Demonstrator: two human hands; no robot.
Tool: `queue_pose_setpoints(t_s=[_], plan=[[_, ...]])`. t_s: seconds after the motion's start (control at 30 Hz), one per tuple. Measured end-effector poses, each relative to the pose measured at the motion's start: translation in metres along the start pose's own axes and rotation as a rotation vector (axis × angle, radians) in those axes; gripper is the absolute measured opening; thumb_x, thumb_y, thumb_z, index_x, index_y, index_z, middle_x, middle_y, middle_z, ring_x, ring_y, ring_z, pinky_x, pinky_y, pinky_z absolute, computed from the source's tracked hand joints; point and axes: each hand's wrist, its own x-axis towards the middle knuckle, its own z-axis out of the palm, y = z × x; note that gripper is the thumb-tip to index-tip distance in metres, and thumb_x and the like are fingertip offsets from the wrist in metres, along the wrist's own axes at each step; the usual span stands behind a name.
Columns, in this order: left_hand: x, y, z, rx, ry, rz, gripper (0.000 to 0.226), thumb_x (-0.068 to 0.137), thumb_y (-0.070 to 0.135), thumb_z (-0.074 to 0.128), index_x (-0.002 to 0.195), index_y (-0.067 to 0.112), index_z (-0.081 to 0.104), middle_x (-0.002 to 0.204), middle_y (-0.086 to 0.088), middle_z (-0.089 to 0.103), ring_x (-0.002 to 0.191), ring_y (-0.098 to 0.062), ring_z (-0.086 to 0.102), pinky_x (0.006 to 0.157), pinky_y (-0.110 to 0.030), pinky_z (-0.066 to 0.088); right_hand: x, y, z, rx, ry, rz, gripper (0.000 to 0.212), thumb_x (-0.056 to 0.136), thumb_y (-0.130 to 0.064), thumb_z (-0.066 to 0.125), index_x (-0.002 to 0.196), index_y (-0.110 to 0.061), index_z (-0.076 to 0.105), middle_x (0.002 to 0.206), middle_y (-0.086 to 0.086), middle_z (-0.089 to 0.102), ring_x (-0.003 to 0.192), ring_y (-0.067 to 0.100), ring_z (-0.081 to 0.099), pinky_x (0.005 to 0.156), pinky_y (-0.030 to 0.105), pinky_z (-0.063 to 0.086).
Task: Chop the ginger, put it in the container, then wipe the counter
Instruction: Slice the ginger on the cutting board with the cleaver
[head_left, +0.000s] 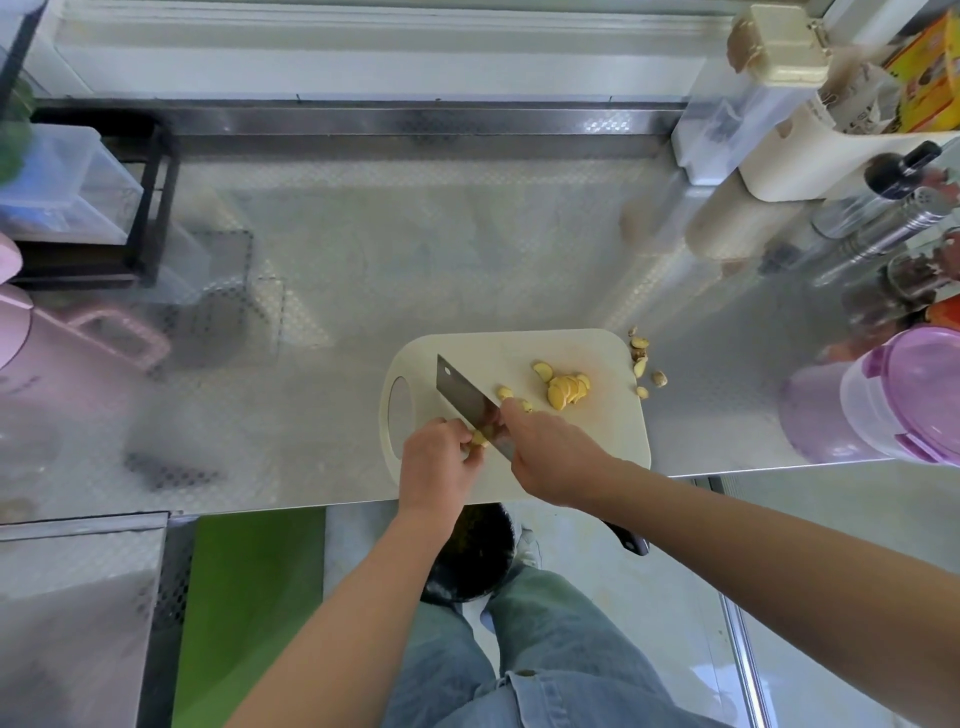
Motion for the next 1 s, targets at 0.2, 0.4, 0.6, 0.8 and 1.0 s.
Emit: queue_pose_setpoints(t_s=[0.2,0.4,0.6,0.8,1.0], plan=[[0.002,-0.001,0.001,-0.006,-0.020,0.001,0.013,0.078,0.015,0.074,0.077,0.004,0.068,0.079,-0.009,0.065,0.068,-0.027,0.061,0.065,-0.028,0.046,0.006,-0.006,0.008,0.035,0.042,0.015,0.022,0.088,-0.002,0.041,0.106,-0.012,0.033,0.082,0.005,0.043,0.065,0.023,0.040,0.049,0.031,0.026],[0.002,0.000,-0.001,0.000,-0.021,0.012,0.014,0.079,0.016,0.074,0.074,0.006,0.067,0.077,-0.008,0.065,0.066,-0.026,0.060,0.065,-0.032,0.048,0.022,-0.013,0.014,0.011,0.100,0.007,0.021,0.087,-0.004,0.043,0.106,-0.010,0.036,0.082,0.003,0.038,0.070,0.025,0.040,0.058,0.035,0.035],[0.000,0.000,-0.001,-0.006,-0.028,0.004,0.013,0.080,0.017,0.073,0.076,0.006,0.068,0.078,-0.007,0.064,0.068,-0.025,0.060,0.064,-0.024,0.040,0.019,-0.007,0.021,0.034,0.105,0.020,0.020,0.090,-0.006,0.042,0.106,-0.014,0.033,0.079,0.003,0.046,0.070,0.028,0.052,0.056,0.036,0.038],[0.002,-0.005,-0.009,-0.002,0.000,0.016,0.017,0.085,0.028,0.070,0.089,0.013,0.075,0.080,-0.005,0.063,0.071,-0.021,0.060,0.066,-0.020,0.039,0.013,-0.006,0.008,-0.014,0.133,-0.029,0.028,0.092,-0.007,0.041,0.119,-0.009,0.034,0.078,0.002,0.040,0.062,0.024,0.040,0.049,0.032,0.026],[0.000,-0.007,-0.009,0.009,0.004,0.000,0.019,0.090,0.027,0.064,0.085,0.011,0.073,0.074,0.000,0.050,0.062,-0.016,0.048,0.061,-0.022,0.035,0.002,-0.003,0.014,-0.040,0.111,-0.015,0.037,0.092,-0.006,0.039,0.127,-0.010,0.029,0.077,0.001,0.042,0.060,0.024,0.042,0.052,0.033,0.030]])
